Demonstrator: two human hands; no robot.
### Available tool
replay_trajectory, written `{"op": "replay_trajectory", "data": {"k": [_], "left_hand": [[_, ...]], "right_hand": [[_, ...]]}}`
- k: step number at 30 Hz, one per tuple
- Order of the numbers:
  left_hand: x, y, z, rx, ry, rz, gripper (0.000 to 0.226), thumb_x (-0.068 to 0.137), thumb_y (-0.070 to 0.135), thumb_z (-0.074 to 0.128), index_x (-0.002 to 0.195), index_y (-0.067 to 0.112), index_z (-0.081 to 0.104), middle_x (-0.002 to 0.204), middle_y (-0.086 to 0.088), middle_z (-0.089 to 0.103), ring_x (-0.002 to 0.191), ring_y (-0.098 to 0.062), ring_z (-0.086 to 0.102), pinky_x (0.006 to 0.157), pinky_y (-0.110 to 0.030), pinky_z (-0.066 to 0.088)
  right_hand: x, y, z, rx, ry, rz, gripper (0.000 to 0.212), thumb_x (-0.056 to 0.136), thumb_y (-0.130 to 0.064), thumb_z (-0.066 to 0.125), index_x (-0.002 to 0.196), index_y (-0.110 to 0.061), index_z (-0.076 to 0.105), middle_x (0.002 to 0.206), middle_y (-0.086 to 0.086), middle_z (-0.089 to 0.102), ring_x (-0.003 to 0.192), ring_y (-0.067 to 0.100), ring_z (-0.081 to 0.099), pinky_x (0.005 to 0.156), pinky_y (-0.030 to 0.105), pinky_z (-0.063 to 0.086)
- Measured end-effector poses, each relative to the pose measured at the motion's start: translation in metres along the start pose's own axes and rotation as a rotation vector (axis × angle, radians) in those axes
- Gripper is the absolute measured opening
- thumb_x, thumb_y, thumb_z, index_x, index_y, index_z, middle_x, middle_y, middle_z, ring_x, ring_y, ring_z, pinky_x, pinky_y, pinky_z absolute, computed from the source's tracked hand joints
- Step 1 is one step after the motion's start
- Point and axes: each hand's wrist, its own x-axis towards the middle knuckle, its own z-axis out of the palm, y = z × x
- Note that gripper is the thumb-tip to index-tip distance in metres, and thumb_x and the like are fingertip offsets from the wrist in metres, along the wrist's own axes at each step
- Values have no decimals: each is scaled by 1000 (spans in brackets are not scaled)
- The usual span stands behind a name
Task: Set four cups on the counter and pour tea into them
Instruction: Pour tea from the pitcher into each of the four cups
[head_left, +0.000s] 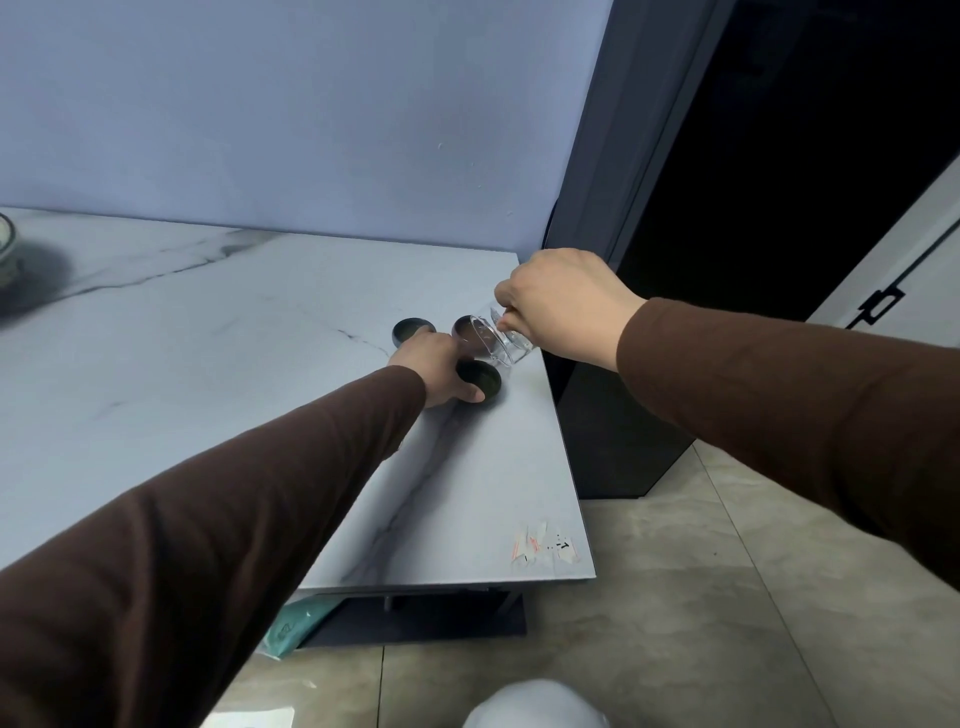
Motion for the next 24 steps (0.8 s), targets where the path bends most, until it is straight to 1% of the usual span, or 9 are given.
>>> {"op": "replay_trajectory", "data": {"k": [4,8,9,11,13,16,18,21,24], "left_hand": [[0,0,0,6,0,9,52,71,54,73,115,27,67,105,0,69,111,-27,45,87,-39,46],[1,1,-1,18,-17,-12,54,71,55,73,116,26,66,105,0,68,112,-26,45,90,-40,47],[1,2,-1,18,-23,-19,54,70,55,73,115,26,66,104,0,67,113,-26,45,89,-39,47],[1,4,-2,14,-28,-33,52,70,54,73,112,24,67,97,0,64,112,-26,45,84,-36,45],[1,6,-2,0,-30,-55,53,70,53,73,113,24,66,93,1,59,114,-26,45,81,-34,42],[-2,8,-3,-13,-24,-72,65,71,51,73,130,25,58,113,-3,64,121,-27,44,91,-35,44],[-6,9,-7,-21,0,-63,68,73,50,72,135,27,53,119,-3,65,122,-28,43,97,-38,44],[-14,5,-20,-41,51,-49,62,76,46,72,132,25,55,121,0,65,121,-25,45,96,-37,44],[-28,-6,-39,-31,92,-49,53,78,42,72,125,23,59,121,0,65,117,-25,52,96,-37,46]], "right_hand": [[-3,5,9,97,16,53,28,98,-42,50,80,-21,51,75,-2,50,77,23,45,61,32,31],[-11,13,23,258,3,204,38,95,-47,52,67,-22,46,68,-5,48,74,24,47,62,32,32],[-14,15,27,309,-2,250,38,94,-48,53,67,-22,50,67,-5,48,74,25,48,63,32,33],[-20,19,35,395,-11,325,36,94,-49,53,75,-20,60,72,-3,54,75,23,52,64,32,33],[-26,22,42,487,-15,409,37,94,-51,54,78,-18,63,75,-3,58,76,22,55,66,31,34],[-33,26,49,621,-6,546,39,93,-50,54,71,-19,62,71,-2,60,75,21,57,65,31,35],[-36,28,51,711,11,641,41,93,-51,54,64,-21,57,65,-4,58,71,20,56,64,31,36],[-38,29,50,888,81,757,42,92,-52,54,62,-23,57,58,-8,53,64,16,51,61,30,35],[-32,24,47,1056,159,805,45,90,-51,56,58,-20,52,53,-9,48,58,14,47,57,30,33]]}}
